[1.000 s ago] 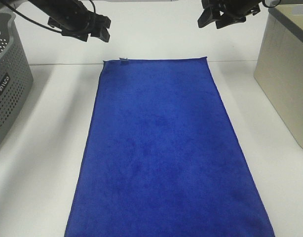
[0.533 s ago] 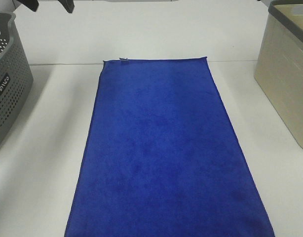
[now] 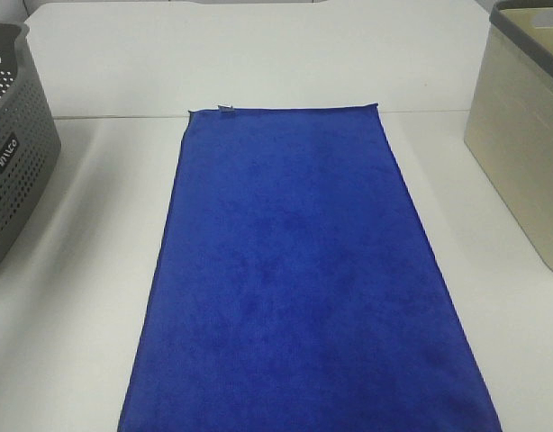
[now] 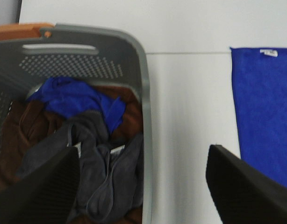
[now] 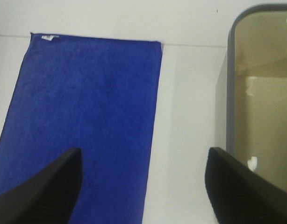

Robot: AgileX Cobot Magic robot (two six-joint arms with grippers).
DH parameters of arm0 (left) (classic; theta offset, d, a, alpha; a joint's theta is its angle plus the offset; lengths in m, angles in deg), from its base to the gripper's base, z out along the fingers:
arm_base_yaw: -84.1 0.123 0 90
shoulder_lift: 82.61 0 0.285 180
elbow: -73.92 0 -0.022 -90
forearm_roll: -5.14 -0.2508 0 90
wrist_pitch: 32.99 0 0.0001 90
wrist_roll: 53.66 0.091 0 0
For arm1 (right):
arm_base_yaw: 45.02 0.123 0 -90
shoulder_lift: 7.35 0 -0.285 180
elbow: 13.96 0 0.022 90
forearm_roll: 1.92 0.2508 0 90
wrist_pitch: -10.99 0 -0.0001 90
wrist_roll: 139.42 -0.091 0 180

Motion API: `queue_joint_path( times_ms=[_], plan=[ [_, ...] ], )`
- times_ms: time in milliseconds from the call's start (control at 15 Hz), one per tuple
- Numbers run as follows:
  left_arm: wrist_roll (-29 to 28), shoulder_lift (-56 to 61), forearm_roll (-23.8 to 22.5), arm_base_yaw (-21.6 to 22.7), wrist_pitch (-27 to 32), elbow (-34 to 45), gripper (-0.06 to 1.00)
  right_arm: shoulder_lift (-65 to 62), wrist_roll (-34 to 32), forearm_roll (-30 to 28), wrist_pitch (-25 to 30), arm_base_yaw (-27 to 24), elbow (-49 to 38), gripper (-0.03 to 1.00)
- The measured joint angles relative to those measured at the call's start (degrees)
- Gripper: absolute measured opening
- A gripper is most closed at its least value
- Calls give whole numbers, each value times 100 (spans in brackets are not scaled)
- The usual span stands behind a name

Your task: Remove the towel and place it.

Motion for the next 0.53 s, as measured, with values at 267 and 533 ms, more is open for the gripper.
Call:
queue_joint_path(
  times_ms=[267, 533],
  plan=[
    [-63, 2246, -80, 0, 11, 2796, 69, -2584, 0, -74, 11, 0, -2561, 73],
    [-149, 4612, -138, 0, 40, 5076, 69, -4664, 0, -258, 17, 0, -4165, 73]
  ],
)
